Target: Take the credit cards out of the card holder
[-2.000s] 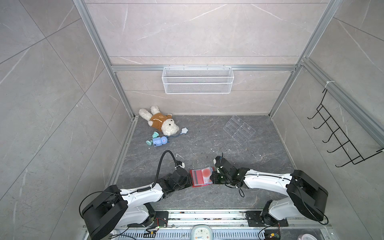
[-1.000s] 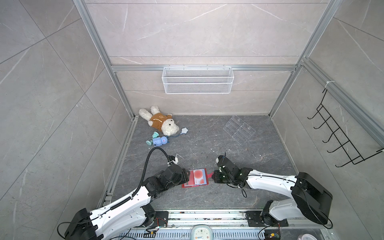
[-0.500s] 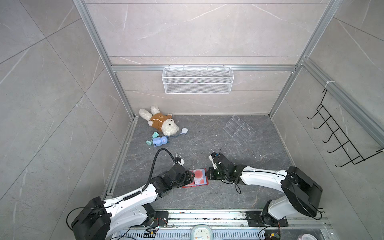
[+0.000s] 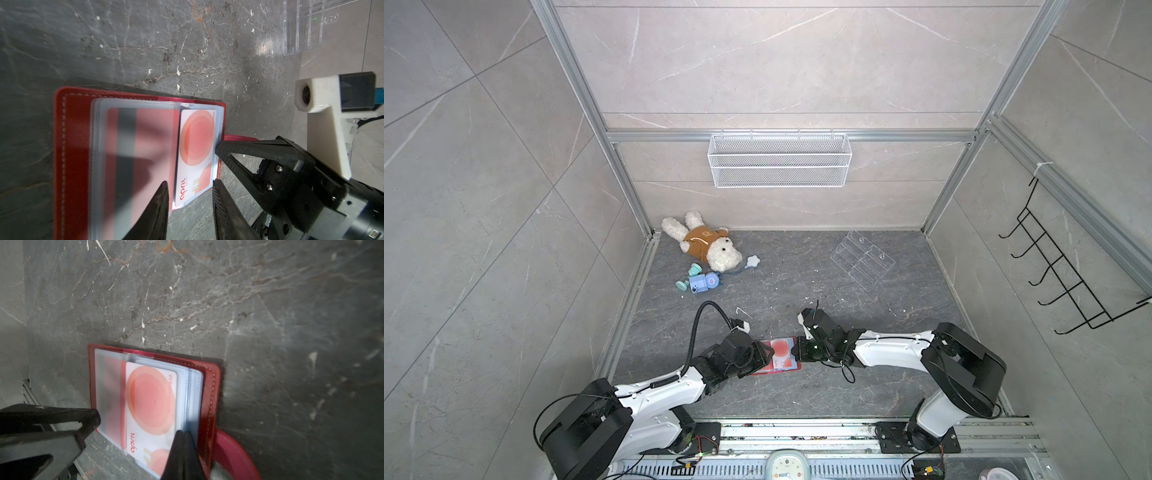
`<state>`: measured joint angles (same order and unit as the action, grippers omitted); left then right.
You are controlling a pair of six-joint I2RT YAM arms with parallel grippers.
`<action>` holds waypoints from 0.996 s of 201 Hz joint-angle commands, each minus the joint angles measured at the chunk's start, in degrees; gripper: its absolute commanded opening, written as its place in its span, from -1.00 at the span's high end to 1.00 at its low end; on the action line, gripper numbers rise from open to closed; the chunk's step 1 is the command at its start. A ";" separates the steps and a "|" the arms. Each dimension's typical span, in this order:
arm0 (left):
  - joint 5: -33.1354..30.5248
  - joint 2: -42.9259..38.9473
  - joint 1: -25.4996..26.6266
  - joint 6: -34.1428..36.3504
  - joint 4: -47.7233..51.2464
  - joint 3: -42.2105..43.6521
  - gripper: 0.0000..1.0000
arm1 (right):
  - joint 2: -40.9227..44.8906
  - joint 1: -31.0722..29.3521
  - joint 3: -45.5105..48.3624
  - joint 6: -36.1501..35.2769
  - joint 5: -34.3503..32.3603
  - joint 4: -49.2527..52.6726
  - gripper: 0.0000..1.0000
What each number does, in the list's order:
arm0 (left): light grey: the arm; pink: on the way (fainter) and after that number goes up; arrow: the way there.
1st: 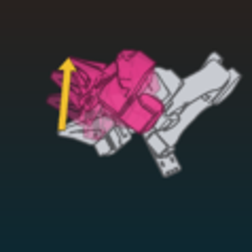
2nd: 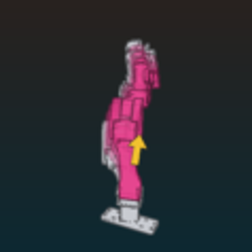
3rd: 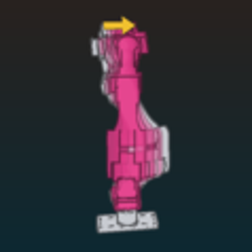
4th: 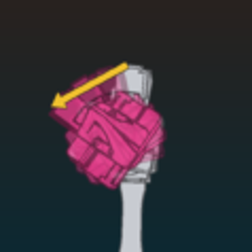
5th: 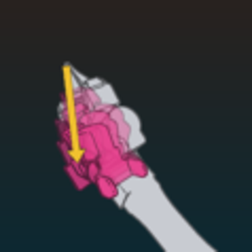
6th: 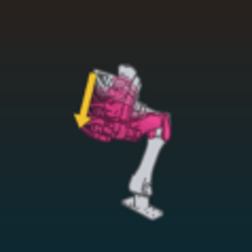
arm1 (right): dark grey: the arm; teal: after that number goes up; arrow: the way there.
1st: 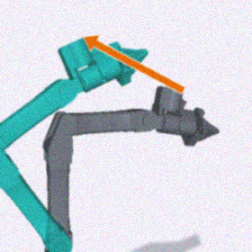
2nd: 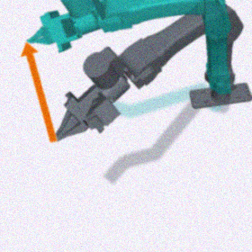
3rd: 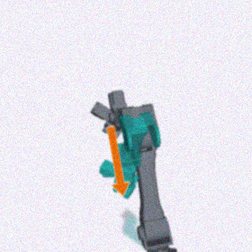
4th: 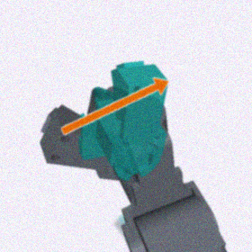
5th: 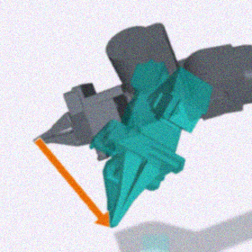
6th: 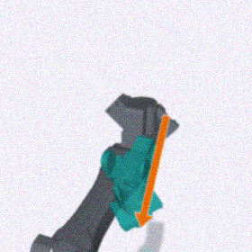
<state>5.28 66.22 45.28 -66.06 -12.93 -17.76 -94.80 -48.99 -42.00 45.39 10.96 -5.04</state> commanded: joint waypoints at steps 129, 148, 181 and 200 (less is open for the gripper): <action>2.89 6.86 -1.20 -4.13 -20.65 5.54 0.36 | -2.67 0.21 0.91 0.41 1.77 -2.89 1.00; 2.98 7.73 -1.16 -4.19 -21.66 5.80 0.47 | -2.78 0.21 1.01 0.43 1.79 -2.95 1.00; 2.63 7.63 -1.20 -3.43 -22.33 6.15 0.61 | -2.89 0.22 1.30 0.48 1.87 -3.15 1.00; 2.28 7.35 -1.16 -3.28 -22.25 6.56 0.72 | -2.85 0.20 1.30 0.41 1.87 -3.16 1.00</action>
<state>7.73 73.76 44.31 -70.19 -32.45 -11.79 -96.29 -48.93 -41.76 45.45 12.47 -8.62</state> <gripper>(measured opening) 0.164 0.050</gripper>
